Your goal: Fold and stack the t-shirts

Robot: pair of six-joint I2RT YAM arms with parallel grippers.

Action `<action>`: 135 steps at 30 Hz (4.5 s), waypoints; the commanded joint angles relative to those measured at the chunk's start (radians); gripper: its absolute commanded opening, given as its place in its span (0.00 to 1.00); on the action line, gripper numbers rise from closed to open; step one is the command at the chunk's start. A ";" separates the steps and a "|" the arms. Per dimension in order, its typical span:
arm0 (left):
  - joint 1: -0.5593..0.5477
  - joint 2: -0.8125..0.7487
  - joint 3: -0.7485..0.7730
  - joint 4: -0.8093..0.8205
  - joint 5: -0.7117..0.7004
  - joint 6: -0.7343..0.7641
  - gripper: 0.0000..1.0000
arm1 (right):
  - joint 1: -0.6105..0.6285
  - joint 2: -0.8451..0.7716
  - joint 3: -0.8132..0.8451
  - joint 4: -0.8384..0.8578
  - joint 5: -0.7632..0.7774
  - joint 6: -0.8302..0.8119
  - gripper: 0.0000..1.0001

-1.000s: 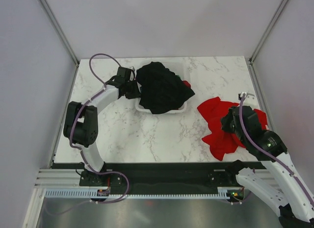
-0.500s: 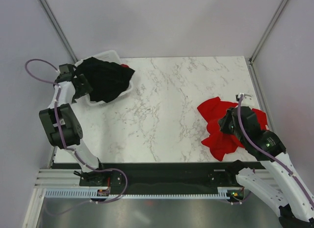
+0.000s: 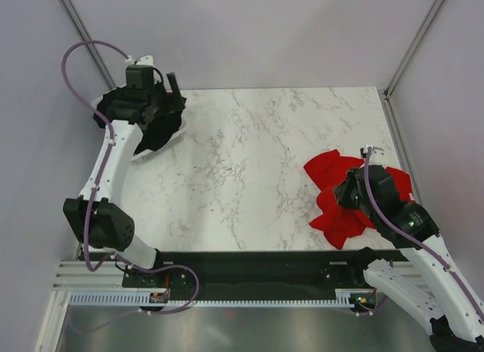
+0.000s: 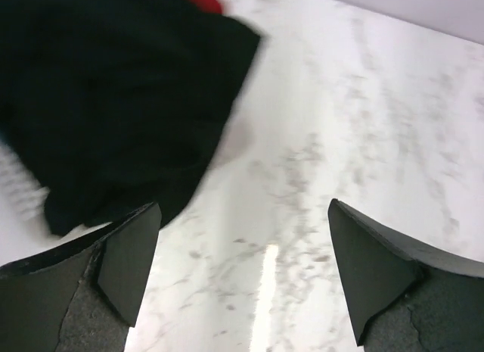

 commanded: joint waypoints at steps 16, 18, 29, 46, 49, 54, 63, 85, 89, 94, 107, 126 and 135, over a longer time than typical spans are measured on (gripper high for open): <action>-0.209 0.891 0.794 -0.179 -0.004 -0.012 0.97 | 0.002 -0.047 -0.006 -0.065 -0.082 0.031 0.00; -0.181 0.861 0.714 -0.181 -0.026 -0.016 0.97 | 0.002 -0.047 0.004 -0.073 -0.079 0.022 0.00; 0.074 0.290 -0.160 0.029 0.061 -0.107 0.96 | 0.001 0.105 0.081 -0.004 -0.186 -0.021 0.00; -0.555 0.246 -0.230 0.242 0.167 -0.208 0.96 | 0.004 -0.145 0.140 -0.451 0.125 0.231 0.13; -0.671 0.371 -0.104 0.275 0.208 -0.213 0.94 | 0.002 -0.217 0.133 -0.499 0.121 0.240 0.13; -0.770 0.651 0.120 0.304 0.302 -0.252 0.91 | 0.002 -0.254 0.135 -0.516 0.082 0.220 0.13; -0.779 0.909 0.433 0.312 0.366 -0.315 0.92 | 0.001 -0.277 0.126 -0.513 0.058 0.203 0.12; -0.609 0.484 0.038 0.461 0.478 -0.401 0.02 | 0.002 -0.098 0.219 -0.387 0.050 0.116 0.09; -0.444 0.134 -0.185 0.381 0.456 -0.357 0.02 | 0.002 0.061 0.334 -0.288 0.039 0.018 0.09; -0.302 -0.072 -0.228 0.214 0.442 -0.276 0.02 | 0.002 0.305 0.575 -0.257 0.148 -0.074 0.08; -0.222 -0.517 -0.078 -0.142 0.189 -0.118 0.02 | 0.001 0.317 0.752 -0.262 0.378 -0.130 0.06; -0.222 -0.591 -0.071 -0.185 0.150 -0.124 0.02 | -0.034 0.391 0.469 -0.042 0.326 -0.120 0.10; -0.222 -0.508 -0.283 -0.175 0.160 -0.041 0.02 | 0.024 0.435 0.181 0.197 -0.467 -0.096 0.65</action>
